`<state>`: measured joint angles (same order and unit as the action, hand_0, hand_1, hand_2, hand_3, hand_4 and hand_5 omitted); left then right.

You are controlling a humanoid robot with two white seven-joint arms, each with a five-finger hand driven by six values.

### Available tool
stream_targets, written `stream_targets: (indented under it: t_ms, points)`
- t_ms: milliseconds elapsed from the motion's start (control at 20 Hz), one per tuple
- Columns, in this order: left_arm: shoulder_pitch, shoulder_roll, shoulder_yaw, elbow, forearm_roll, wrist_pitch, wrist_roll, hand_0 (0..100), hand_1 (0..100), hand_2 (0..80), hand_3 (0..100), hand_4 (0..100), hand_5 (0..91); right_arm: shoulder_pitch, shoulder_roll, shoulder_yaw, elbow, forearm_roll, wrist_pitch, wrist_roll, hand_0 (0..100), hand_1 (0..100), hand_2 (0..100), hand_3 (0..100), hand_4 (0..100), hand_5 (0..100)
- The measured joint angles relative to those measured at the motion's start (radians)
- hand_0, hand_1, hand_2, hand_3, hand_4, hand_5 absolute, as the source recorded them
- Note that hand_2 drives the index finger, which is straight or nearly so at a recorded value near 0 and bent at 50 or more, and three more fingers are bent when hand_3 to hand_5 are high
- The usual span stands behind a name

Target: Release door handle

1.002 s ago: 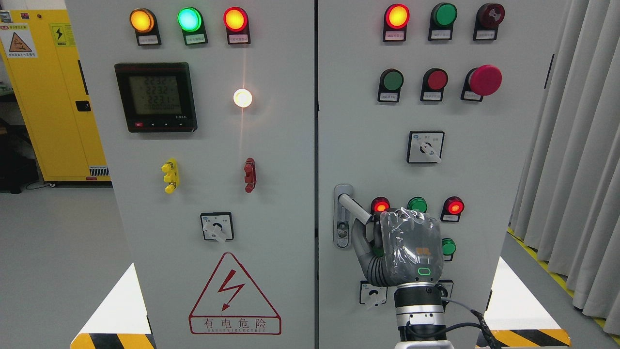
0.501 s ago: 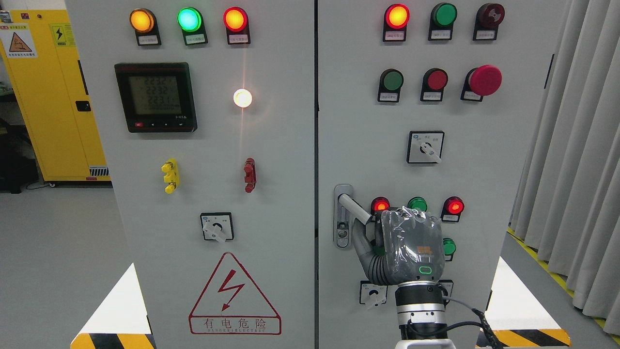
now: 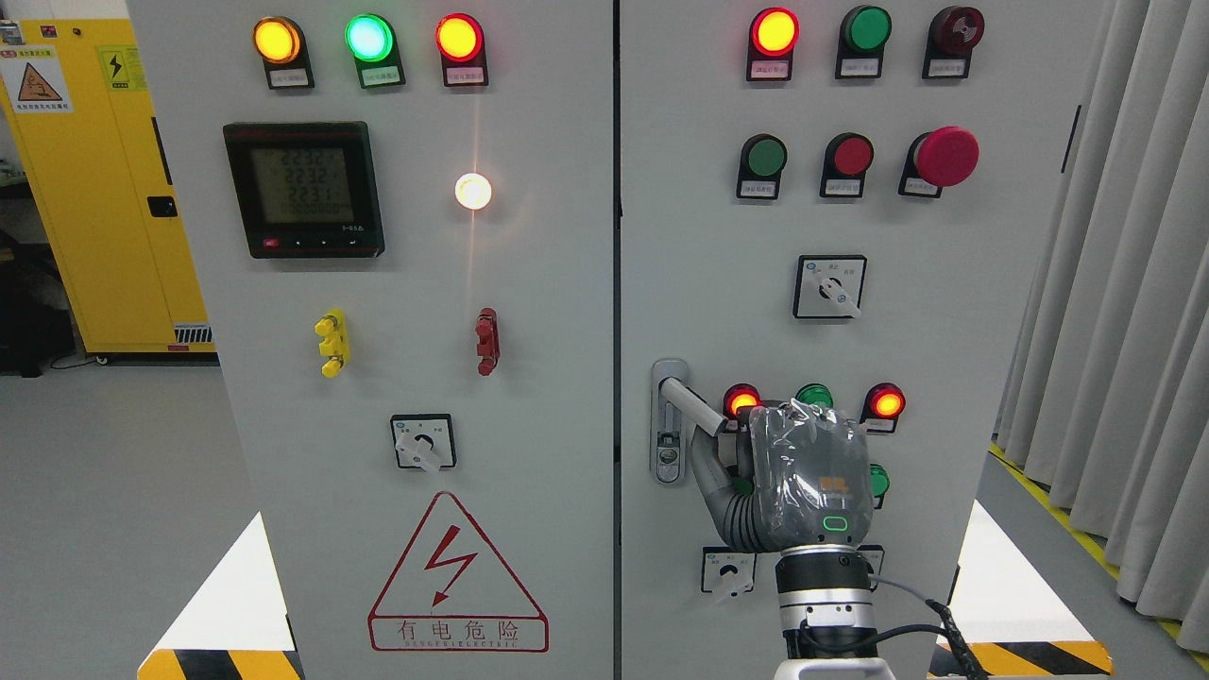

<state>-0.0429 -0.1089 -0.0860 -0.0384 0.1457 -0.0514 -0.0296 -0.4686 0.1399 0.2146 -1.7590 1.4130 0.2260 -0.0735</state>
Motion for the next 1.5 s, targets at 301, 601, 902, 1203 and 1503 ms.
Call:
stream_targets:
  t_ms: [301,601,902,1203,1503]
  points:
    - [0.000,0.000,0.000,0.000,0.000,0.000,0.000,12,56,0.0,0,0,0.0,0.000,0.000,-0.002,-0.004,-0.001,0.000,0.001,62,37,100,100,100,100]
    - [0.000,0.000,0.000,0.000,0.000,0.000,0.000,12,56,0.0,0,0,0.0,0.000,0.000,-0.004,-0.006,-0.001,0.000,0.001,62,37,100,100,100,100]
    - [0.000,0.000,0.000,0.000,0.000,0.000,0.000,12,56,0.0,0,0,0.0,-0.002,0.000,-0.005,-0.008,-0.002,0.000,0.002,62,37,100,100,100,100]
    - [0.000,0.000,0.000,0.000,0.000,0.000,0.000,12,56,0.0,0,0,0.0,-0.003,0.000,-0.006,-0.009,-0.002,0.000,0.002,62,37,100,100,100,100]
    - [0.000,0.000,0.000,0.000,0.000,0.000,0.000,12,56,0.0,0,0,0.0,-0.007,0.000,-0.006,-0.010,-0.002,0.000,0.002,62,37,100,100,100,100]
